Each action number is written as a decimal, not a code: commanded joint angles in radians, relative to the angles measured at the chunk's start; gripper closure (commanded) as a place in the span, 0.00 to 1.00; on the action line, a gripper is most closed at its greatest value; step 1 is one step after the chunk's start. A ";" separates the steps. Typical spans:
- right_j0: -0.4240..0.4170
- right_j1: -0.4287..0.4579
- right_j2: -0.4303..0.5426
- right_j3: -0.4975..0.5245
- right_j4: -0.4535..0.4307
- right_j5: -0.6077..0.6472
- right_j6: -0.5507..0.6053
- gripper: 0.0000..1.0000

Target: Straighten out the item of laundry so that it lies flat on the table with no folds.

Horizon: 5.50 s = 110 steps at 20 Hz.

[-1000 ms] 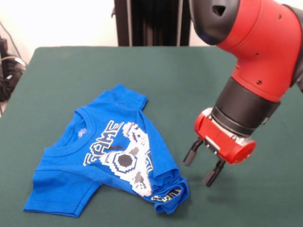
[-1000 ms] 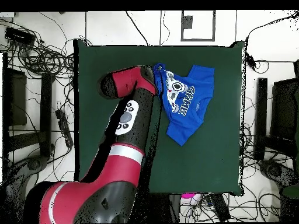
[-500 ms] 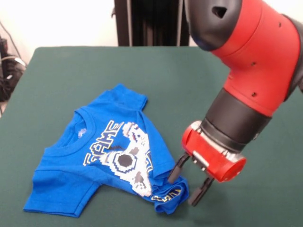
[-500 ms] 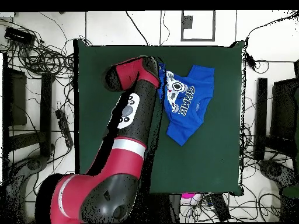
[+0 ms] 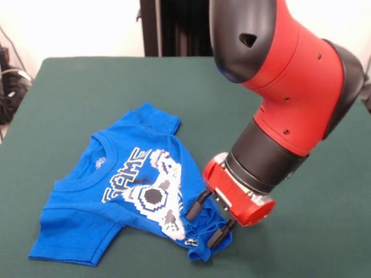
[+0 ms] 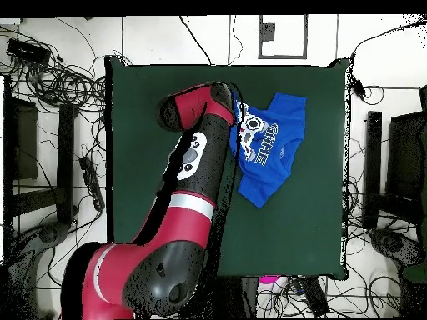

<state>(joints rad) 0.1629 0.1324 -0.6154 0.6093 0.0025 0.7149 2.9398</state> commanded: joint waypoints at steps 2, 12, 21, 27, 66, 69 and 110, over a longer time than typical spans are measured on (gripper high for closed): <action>0.017 -0.046 0.108 0.105 0.040 0.121 0.009 0.00; 0.025 -0.064 0.136 0.112 0.063 0.166 -0.003 0.00; -0.004 -0.044 0.154 0.002 0.074 0.504 -0.165 0.00; -0.022 -0.012 0.200 -0.024 0.054 0.414 -0.166 0.00; -0.004 -0.087 0.312 0.112 -0.023 0.130 -0.182 0.00; -0.006 -0.085 0.316 0.107 -0.025 0.134 -0.183 0.00; 0.002 -0.090 0.321 0.311 -0.081 -0.202 0.060 0.00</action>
<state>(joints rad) 0.1892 0.0073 -0.4408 0.7728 -0.1246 0.5515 2.9398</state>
